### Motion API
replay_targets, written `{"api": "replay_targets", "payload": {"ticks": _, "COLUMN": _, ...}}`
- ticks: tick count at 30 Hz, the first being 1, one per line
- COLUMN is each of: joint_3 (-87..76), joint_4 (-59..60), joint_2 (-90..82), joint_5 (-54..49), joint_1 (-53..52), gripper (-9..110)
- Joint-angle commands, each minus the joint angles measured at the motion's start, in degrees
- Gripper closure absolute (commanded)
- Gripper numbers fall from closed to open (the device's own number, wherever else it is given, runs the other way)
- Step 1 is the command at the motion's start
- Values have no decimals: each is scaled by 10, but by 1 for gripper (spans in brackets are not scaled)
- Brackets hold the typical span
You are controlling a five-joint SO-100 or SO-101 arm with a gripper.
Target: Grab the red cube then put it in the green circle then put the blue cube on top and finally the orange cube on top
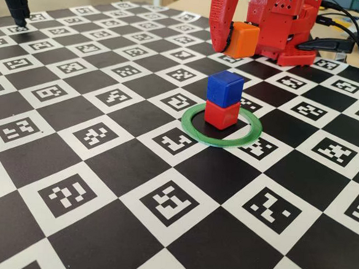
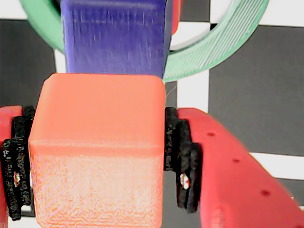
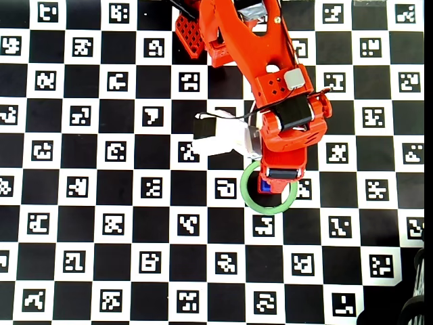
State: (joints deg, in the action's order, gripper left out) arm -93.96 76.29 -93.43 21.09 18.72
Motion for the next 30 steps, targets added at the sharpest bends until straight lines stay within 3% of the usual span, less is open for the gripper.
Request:
{"api": "replay_targets", "payload": {"ticks": 1, "joint_3": 5, "joint_4": -6, "joint_2": -47, "joint_5": 4, "joint_1": 6, "gripper": 91}}
{"api": "replay_targets", "payload": {"ticks": 30, "joint_3": -17, "joint_4": -40, "joint_2": -24, "joint_5": -13, "joint_1": -10, "gripper": 91}}
